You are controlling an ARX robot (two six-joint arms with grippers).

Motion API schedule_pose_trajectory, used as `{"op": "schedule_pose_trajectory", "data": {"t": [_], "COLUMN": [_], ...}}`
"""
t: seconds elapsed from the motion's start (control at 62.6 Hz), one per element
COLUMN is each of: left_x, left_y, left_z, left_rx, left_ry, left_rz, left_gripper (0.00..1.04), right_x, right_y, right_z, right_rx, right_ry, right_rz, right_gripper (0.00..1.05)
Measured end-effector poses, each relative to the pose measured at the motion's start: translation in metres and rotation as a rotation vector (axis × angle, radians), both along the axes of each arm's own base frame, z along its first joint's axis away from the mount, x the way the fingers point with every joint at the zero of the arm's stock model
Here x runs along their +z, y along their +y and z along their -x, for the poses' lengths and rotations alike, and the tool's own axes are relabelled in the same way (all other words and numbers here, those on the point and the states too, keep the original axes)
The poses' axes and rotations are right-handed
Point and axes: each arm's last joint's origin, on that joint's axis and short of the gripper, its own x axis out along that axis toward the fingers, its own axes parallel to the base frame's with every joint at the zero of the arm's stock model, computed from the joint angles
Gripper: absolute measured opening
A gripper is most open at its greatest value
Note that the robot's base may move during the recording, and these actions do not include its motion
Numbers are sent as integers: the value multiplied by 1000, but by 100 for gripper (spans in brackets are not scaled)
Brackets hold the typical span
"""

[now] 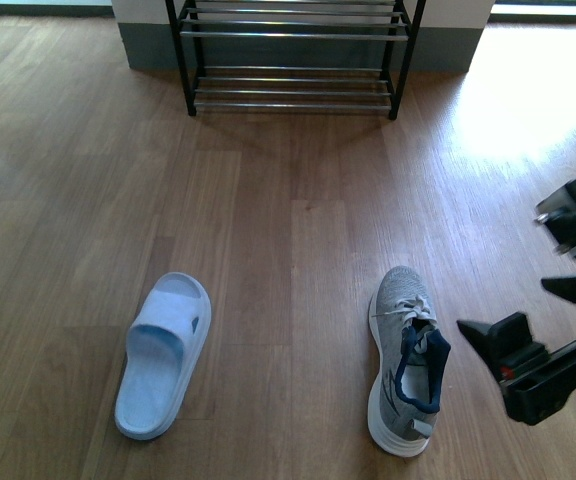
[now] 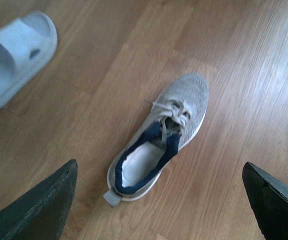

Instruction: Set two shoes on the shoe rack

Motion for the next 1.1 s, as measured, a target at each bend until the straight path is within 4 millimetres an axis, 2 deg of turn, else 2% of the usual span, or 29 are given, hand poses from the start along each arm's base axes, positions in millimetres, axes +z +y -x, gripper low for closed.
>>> {"op": "schedule_pose_trajectory", "data": {"t": [0.144,0.287,0.543,0.767,1.102], "left_x": [0,0,0,0,0], "left_y": [0,0,0,0,0], "left_z": [0,0,0,0,0], "left_rx": [0,0,0,0,0], "left_ry": [0,0,0,0,0], "left_rz": [0,0,0,0,0], "left_gripper": [1,1,1,1,1], "right_x": [-51,-75,-104,-128,-148], "right_y": [-2,-6,-11,-9,-7], "right_z": [-18,-28,-47,-53,-81], "right_rx": [-64,-99,-160,-180,-217], "right_ry": [138,178,203,239,222], "right_rz": [37,55,74,73,82], "right_gripper": [96,96,96,96,96]}}
